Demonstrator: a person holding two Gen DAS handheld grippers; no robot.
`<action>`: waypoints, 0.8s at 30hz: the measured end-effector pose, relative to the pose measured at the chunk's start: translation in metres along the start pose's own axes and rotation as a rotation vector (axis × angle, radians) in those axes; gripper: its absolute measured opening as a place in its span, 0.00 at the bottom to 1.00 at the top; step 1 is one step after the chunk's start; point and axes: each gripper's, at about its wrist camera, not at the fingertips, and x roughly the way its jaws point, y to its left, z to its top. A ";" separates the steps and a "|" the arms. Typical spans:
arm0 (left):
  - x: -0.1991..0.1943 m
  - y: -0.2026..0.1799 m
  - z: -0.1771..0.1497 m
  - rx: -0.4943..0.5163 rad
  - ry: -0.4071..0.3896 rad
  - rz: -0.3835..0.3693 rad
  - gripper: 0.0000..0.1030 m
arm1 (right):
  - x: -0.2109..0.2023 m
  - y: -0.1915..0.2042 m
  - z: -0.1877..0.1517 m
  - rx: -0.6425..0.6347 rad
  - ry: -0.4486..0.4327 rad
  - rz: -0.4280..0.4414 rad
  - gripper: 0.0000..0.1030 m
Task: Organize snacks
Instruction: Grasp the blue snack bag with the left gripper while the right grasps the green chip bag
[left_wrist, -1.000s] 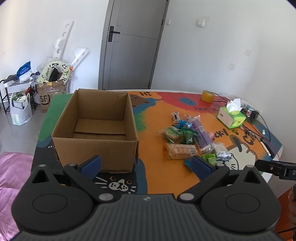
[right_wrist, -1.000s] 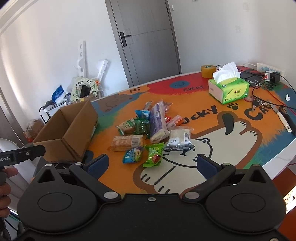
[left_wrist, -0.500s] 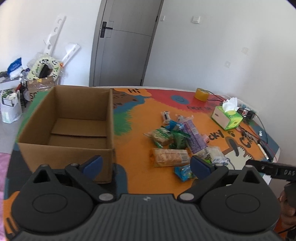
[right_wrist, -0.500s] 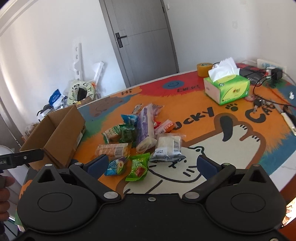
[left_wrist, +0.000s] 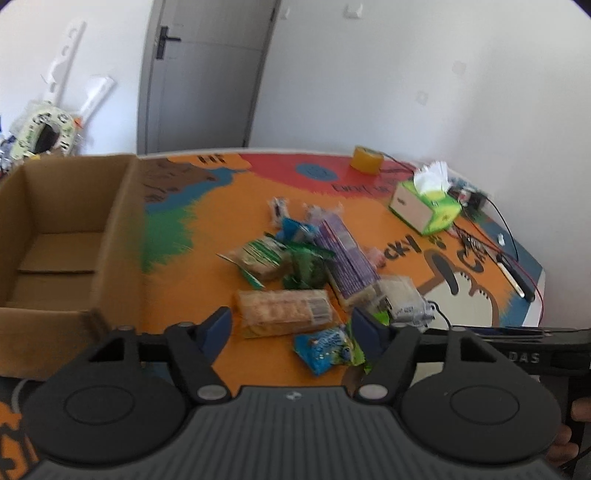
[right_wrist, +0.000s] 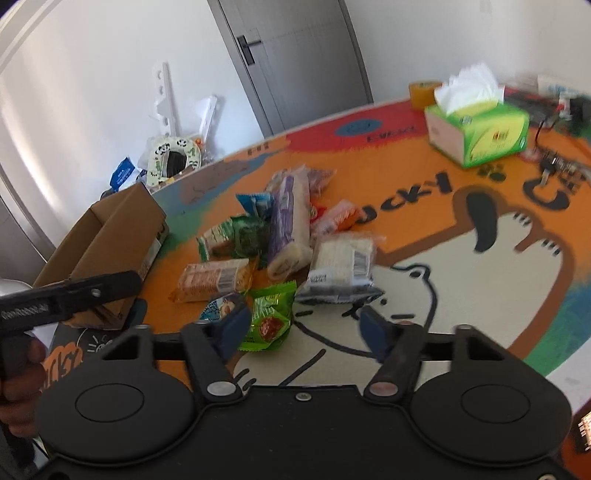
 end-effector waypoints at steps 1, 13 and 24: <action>0.006 -0.001 -0.001 0.009 0.010 -0.011 0.65 | 0.004 0.001 0.000 -0.001 0.009 0.007 0.54; 0.053 0.001 -0.009 0.030 0.101 -0.083 0.57 | 0.042 0.016 0.001 -0.080 0.076 0.011 0.54; 0.061 -0.001 -0.011 0.044 0.108 -0.144 0.57 | 0.036 0.014 -0.004 -0.080 0.063 -0.070 0.30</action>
